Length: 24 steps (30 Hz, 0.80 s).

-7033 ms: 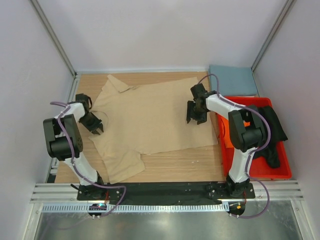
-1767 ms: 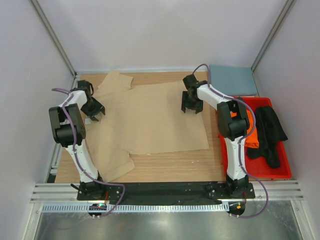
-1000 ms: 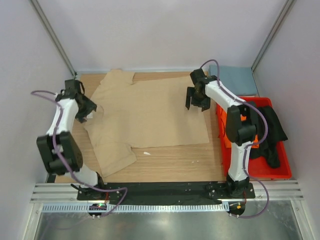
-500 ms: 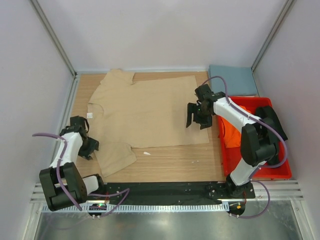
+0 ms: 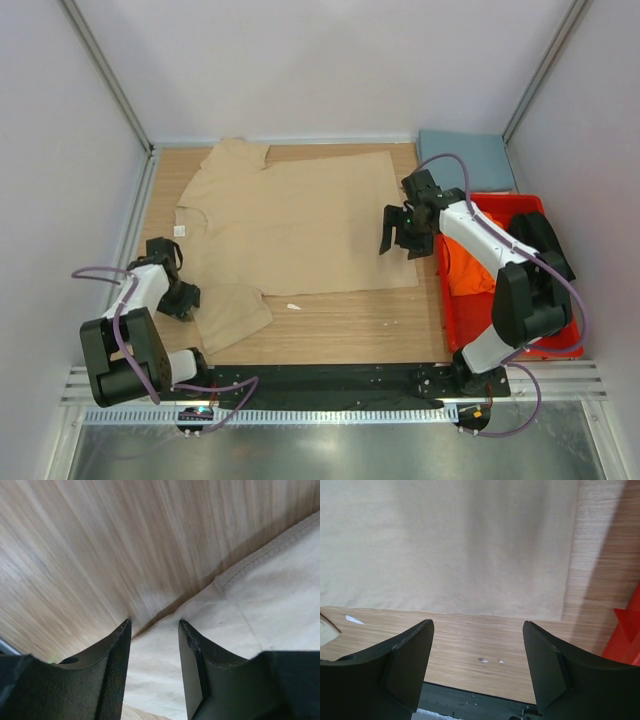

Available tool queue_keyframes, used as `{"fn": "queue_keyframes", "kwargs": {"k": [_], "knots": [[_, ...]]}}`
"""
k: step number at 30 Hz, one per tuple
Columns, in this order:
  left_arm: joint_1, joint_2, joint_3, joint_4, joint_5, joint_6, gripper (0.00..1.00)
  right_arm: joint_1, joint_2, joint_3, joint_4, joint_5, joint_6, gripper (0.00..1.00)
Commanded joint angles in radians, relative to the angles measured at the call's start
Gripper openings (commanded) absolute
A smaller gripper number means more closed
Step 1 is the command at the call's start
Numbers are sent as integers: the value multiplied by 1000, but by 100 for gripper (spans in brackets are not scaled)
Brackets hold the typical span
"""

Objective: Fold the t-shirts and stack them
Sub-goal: Flatten the tshirt out

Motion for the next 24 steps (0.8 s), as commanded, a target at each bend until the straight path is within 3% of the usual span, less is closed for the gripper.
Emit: {"fn": "queue_keyframes", "kwargs": {"k": [1,4,10,14,22,24], "knots": [[0,31,28,81,-27,21,43,-18,-44,-28,12,5,1,78],[3,61,28,87,-34,38,42,-46,-52,-61,20,-1,3,78],[9,88,19,101,-11,50,25,-120,-38,-94,20,17,3,78],[24,91,22,91,-13,53,0,-140,-39,-100,9,60,29,73],[32,71,60,25,-41,62,0,-179,-44,-141,15,85,53,56],[33,68,56,17,-47,58,0,-187,-38,-156,20,66,63,44]]}}
